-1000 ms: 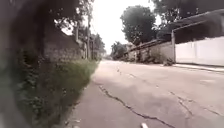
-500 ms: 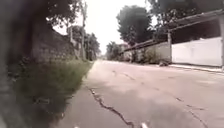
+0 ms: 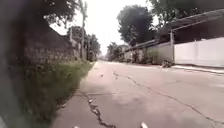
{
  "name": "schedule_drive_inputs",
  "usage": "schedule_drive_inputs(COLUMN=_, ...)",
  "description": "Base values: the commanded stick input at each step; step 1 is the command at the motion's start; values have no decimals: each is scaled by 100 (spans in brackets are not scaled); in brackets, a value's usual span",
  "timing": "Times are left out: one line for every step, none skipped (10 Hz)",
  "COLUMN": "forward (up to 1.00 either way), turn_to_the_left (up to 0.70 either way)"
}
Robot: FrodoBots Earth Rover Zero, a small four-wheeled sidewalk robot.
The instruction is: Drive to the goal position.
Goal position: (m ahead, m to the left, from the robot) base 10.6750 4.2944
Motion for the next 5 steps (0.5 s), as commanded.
schedule_drive_inputs(forward=70, turn_to_the_left=27)
schedule_drive_inputs(forward=70, turn_to_the_left=0)
schedule_drive_inputs(forward=70, turn_to_the_left=0)
schedule_drive_inputs(forward=70, turn_to_the_left=0)
schedule_drive_inputs(forward=70, turn_to_the_left=0)
